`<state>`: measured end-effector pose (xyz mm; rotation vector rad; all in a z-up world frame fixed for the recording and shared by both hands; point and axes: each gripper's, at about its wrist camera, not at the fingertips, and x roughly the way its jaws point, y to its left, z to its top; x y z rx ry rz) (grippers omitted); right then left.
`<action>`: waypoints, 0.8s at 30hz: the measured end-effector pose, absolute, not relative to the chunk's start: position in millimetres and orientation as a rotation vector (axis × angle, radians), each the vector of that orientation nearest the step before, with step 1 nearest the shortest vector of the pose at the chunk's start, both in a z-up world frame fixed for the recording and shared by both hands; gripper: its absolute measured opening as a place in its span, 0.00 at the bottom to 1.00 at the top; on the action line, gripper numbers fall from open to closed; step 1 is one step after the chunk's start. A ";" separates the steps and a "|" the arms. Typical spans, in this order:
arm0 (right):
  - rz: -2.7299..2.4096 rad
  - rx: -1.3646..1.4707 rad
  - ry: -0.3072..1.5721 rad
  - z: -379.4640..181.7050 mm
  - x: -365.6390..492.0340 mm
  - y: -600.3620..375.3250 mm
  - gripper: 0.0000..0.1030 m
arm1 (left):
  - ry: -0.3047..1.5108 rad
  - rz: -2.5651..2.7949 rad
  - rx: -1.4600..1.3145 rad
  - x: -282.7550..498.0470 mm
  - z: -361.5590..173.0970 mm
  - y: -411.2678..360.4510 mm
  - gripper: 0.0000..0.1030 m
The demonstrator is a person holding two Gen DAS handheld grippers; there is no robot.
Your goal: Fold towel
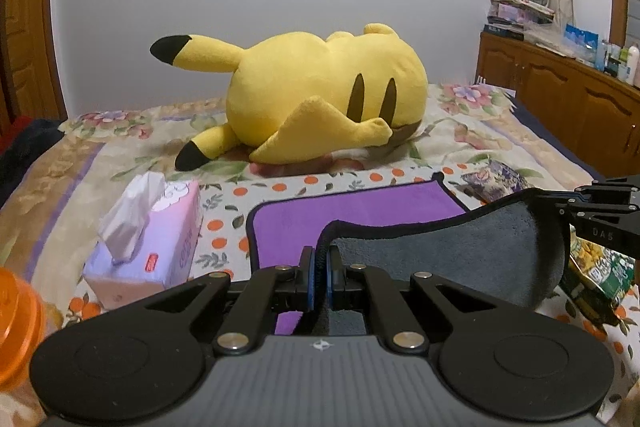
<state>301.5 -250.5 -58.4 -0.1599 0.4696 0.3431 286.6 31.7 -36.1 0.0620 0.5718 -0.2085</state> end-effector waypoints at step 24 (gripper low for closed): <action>0.299 -0.249 0.421 -50.5 373.7 -232.1 0.04 | 0.510 -0.158 0.096 354.9 -24.4 20.9 0.06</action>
